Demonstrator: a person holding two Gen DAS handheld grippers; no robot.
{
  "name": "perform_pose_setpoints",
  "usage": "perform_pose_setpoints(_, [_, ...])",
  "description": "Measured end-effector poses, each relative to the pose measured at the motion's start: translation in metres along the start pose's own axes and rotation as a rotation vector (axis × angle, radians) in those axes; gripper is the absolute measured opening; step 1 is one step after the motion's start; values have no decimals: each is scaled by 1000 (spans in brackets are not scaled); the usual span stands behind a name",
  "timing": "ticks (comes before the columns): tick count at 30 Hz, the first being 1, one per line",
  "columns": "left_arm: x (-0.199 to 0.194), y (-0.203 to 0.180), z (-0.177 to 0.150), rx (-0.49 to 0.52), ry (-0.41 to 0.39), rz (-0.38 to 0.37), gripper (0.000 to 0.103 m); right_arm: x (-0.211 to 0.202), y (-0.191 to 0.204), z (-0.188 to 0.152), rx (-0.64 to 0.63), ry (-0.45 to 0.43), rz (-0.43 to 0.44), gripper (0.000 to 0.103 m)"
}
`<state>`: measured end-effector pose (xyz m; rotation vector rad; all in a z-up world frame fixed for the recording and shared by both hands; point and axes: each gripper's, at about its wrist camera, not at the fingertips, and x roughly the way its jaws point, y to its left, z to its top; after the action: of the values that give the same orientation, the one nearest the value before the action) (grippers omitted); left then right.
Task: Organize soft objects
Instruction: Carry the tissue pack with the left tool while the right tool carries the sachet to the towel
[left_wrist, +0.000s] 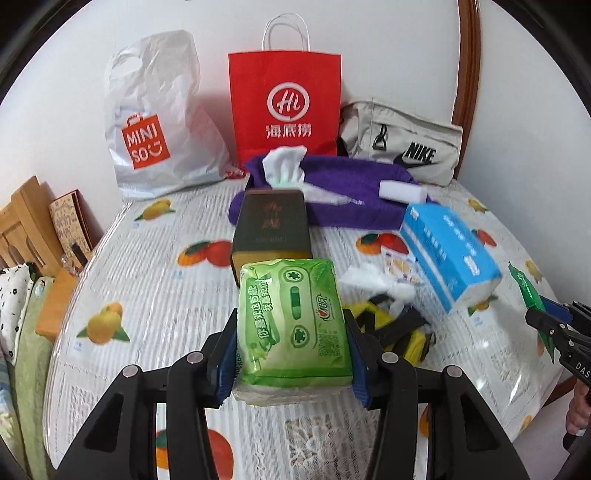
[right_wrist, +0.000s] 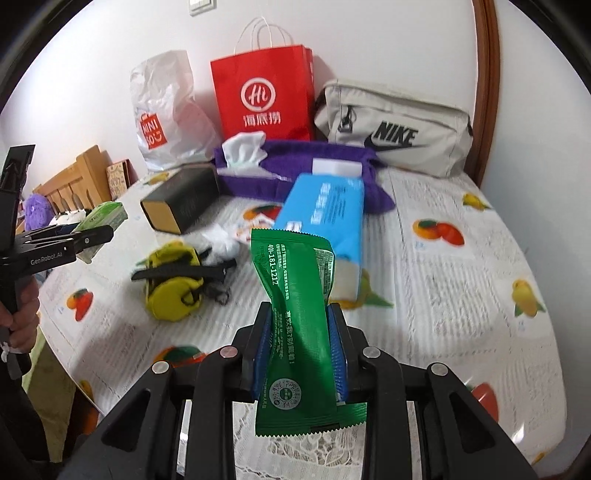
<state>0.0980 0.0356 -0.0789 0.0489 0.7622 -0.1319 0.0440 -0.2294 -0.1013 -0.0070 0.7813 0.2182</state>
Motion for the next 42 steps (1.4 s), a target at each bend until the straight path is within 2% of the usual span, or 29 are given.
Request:
perform_pose_setpoints(7, [-2, 0, 27, -15, -24, -17, 47, -1, 2, 34, -13, -19, -30, 29])
perform_pose_setpoints(19, [17, 8, 76, -36, -31, -17, 48, 20, -4, 94, -27, -58, 2, 29])
perform_pose_setpoints(32, [71, 6, 125, -16, 17, -19, 48, 96, -20, 162, -43, -39, 41, 29])
perform_pose_setpoints(39, [107, 10, 146, -24, 63, -65, 48, 132, -30, 194, -42, -24, 47, 29])
perform_pose_setpoints(42, [125, 8, 157, -13, 80, -56, 48, 150, -34, 205, -37, -8, 50, 29])
